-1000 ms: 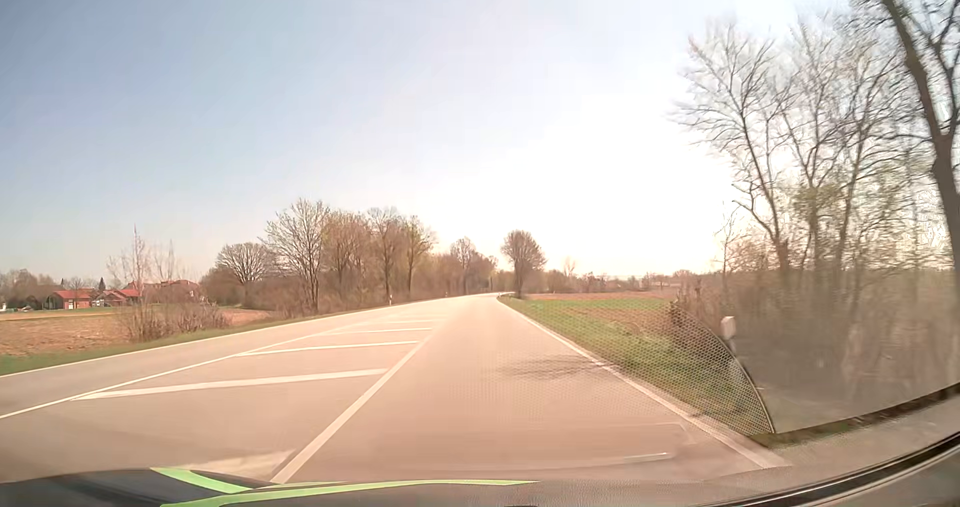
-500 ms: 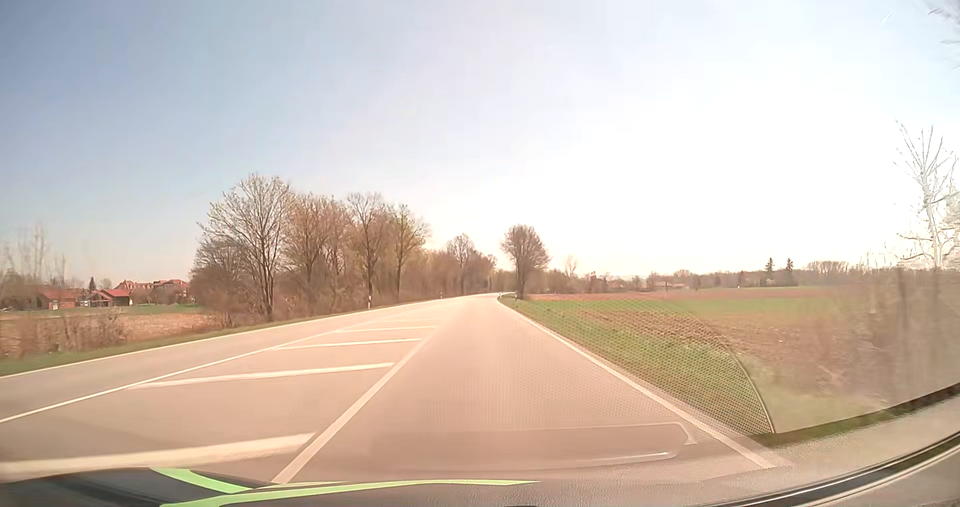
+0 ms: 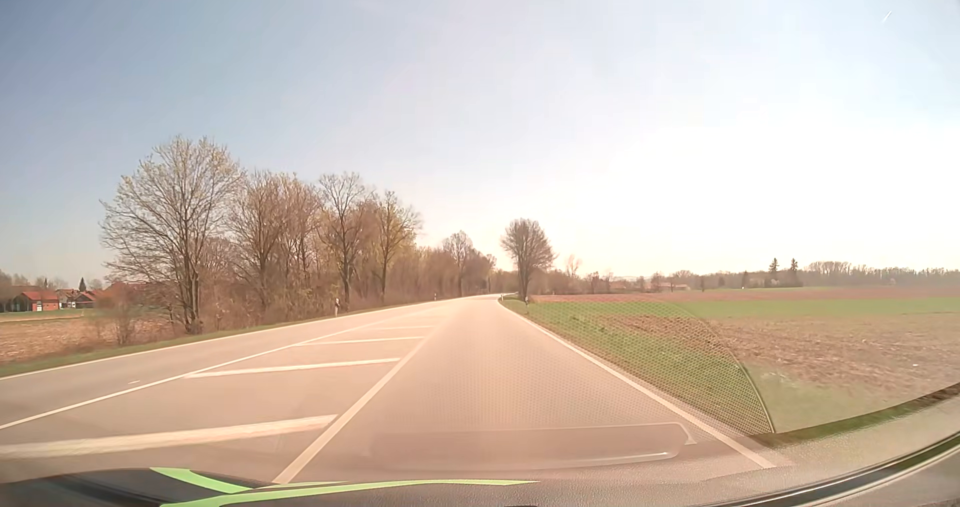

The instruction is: Follow the waypoints while adhering to traffic rules and regulations

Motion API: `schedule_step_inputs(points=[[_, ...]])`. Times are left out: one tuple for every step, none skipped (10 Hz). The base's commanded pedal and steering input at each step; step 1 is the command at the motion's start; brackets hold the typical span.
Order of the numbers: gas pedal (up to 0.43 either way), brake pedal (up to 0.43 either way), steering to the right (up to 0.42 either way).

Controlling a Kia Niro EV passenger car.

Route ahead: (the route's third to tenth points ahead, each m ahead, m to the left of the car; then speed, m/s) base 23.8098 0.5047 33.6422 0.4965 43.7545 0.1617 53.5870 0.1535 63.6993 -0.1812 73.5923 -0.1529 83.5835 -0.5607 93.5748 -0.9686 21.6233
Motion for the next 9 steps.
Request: schedule_step_inputs(points=[[0.13,0.0,0.0],[0.138,0.0,0.0],[0.138,0.0,0.0],[0.138,0.0,0.0],[0.138,0.0,0.0],[0.138,0.0,0.0],[0.138,0.0,0.0],[0.138,0.0,0.0],[0.15,0.0,0.0]])
